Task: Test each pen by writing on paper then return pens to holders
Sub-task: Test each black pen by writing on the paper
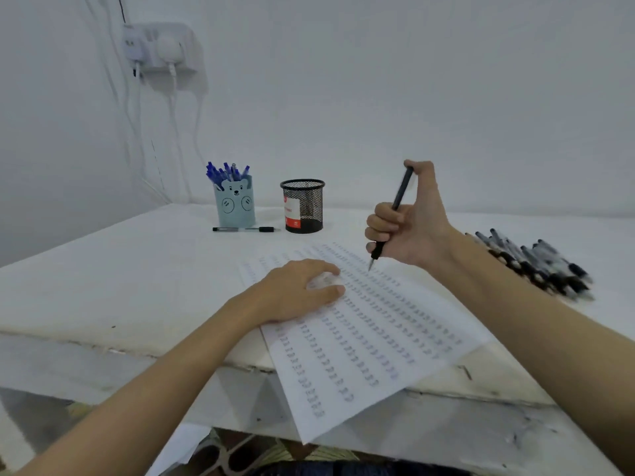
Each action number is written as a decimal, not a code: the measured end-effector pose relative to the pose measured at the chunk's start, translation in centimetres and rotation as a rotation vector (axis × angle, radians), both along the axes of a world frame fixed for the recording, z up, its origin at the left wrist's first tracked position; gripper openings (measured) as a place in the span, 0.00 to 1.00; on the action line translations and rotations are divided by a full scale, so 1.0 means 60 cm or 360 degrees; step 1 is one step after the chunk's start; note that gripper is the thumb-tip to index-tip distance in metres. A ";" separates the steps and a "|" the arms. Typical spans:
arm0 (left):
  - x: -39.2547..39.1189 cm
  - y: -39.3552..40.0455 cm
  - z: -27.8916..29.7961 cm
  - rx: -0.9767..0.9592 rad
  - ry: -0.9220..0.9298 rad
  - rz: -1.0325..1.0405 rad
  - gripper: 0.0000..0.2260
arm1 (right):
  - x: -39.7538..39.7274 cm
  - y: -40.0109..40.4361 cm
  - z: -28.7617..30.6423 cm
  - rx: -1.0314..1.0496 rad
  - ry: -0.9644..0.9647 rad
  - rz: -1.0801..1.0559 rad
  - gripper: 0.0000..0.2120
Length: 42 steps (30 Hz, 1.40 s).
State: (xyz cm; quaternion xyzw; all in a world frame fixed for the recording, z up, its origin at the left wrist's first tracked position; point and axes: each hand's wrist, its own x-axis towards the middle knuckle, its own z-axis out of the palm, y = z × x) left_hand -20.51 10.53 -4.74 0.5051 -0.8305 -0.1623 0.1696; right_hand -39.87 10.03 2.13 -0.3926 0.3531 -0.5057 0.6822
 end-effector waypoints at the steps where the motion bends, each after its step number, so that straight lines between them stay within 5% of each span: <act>1: -0.006 0.000 -0.002 -0.0005 -0.0027 -0.0007 0.20 | -0.009 0.005 -0.002 0.0002 -0.0020 -0.0033 0.30; 5: -0.010 -0.003 -0.003 0.0000 -0.0041 0.0009 0.19 | -0.031 0.019 -0.007 -0.0068 0.0014 -0.0109 0.36; 9: -0.009 -0.008 -0.003 -0.0026 -0.0050 0.0010 0.18 | -0.050 0.012 -0.018 -0.0256 0.0359 -0.0185 0.20; 15: -0.013 -0.019 0.000 -0.0035 -0.0052 0.0024 0.18 | -0.058 -0.006 -0.047 -0.0273 0.1096 -0.0146 0.38; 20: -0.017 -0.019 -0.005 -0.0114 -0.0069 0.0044 0.18 | -0.053 -0.020 -0.079 -0.0572 0.1222 -0.0505 0.17; 28: -0.018 -0.018 -0.006 -0.0107 -0.0044 0.0066 0.19 | -0.053 -0.035 -0.109 -0.0729 0.1437 -0.0795 0.19; 42: -0.019 -0.015 -0.005 -0.0100 -0.0044 0.0070 0.17 | -0.052 -0.035 -0.111 -0.0745 0.1532 -0.0748 0.15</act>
